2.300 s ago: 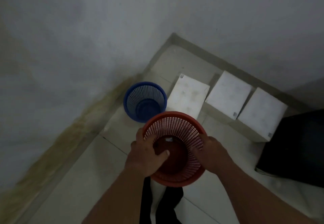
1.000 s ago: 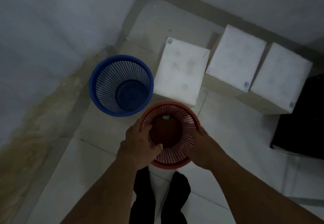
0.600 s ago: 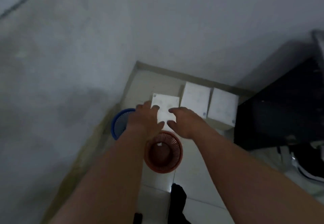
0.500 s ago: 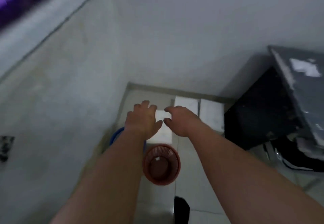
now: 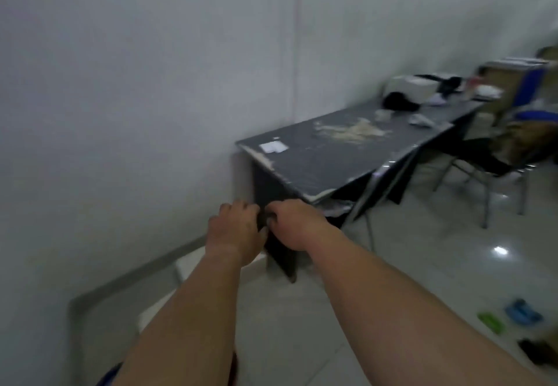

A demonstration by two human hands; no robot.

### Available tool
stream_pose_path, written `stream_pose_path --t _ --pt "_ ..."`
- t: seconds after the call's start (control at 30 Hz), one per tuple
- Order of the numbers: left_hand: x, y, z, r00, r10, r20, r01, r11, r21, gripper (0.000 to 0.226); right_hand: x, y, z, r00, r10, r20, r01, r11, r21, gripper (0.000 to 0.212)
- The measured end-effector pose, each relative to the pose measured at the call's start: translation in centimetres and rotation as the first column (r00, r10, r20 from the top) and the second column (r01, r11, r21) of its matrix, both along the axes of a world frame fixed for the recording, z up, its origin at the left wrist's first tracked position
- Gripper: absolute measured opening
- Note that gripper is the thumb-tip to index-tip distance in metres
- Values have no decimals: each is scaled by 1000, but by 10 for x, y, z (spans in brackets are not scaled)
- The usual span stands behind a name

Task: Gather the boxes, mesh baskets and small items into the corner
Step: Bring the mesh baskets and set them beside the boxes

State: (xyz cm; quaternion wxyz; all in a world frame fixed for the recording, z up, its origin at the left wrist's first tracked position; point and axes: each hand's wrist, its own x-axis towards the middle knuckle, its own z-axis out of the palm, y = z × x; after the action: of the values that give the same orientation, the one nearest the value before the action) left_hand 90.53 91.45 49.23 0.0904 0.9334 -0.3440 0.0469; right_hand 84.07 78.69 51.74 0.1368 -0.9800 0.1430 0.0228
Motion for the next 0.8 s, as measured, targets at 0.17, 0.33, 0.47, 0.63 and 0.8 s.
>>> stream_pose_path --t 0.17,0.33,0.47,0.63,0.8 --pt "-109 -155 8 935 -354 12 354 933 -55 41 -147 -122 11 936 -351 24 351 936 -5 39" --pt "-273 -291 -5 772 -636 20 635 770 -64 51 -341 -225 4 781 -625 -18 624 781 -21 43" --pt "-417 -379 -16 606 -794 46 794 601 -91 49 -491 -285 -1 628 -778 -19 777 629 -40 42" --pt "-559 -448 -30 360 -929 89 929 347 -132 34 -639 -327 -16 446 -895 17 894 445 -58 34" --pt "-645 -509 -50 174 -981 83 964 152 -218 24 -733 -361 -44 312 -942 121 950 310 -37 31"
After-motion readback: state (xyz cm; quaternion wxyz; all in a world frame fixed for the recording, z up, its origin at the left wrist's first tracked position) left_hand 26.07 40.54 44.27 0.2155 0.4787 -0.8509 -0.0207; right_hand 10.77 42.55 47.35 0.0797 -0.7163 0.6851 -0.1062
